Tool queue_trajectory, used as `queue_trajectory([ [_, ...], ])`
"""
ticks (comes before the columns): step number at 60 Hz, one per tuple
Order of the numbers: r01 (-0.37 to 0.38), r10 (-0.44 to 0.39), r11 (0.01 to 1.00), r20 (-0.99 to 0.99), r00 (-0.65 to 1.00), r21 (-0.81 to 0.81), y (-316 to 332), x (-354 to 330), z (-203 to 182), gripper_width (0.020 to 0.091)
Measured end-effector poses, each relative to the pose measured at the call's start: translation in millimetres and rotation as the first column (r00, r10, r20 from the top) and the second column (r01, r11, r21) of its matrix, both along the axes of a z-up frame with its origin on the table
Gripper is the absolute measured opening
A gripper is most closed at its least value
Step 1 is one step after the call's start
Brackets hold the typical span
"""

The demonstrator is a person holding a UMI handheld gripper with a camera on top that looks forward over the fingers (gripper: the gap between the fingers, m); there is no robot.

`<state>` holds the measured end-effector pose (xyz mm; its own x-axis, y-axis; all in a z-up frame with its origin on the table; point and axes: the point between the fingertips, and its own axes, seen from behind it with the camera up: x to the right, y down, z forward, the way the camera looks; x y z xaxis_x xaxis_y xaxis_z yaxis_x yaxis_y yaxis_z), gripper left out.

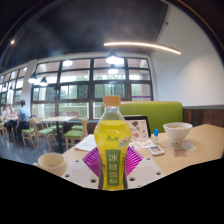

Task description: Pour water

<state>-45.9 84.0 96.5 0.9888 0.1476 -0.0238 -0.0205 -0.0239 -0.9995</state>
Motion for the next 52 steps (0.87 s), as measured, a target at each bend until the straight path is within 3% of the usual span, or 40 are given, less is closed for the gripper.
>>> queue_trajectory([
  [8,0.013,-0.013,1.0,-0.006,1.0,0.009,-5.7,-8.3,5.1,0.0284],
  [11,0.016,-0.016,1.0,-0.009,1.0,0.009,-3.8,-8.2,8.6,0.0348],
  [18,0.034,-0.034,0.999,0.012,0.999,-0.038,-13.6,-4.7,-2.3,0.0552],
  [22,0.028,-0.027,0.998,0.009,1.0,-0.05,-24.8,0.0,6.0,0.0849],
  [23,0.023,-0.023,0.999,0.0,1.0,-0.045,-29.6,0.5,9.6,0.086],
  [27,0.003,-0.003,0.999,-0.015,1.0,-0.032,-58.4,3.4,24.6,0.0796],
  [42,-0.019,0.017,0.998,-0.041,0.999,-0.058,-192.8,-19.0,52.6,0.082],
  [52,-0.05,0.048,0.997,-0.032,0.998,-0.063,-265.5,-32.9,38.2,0.0816],
])
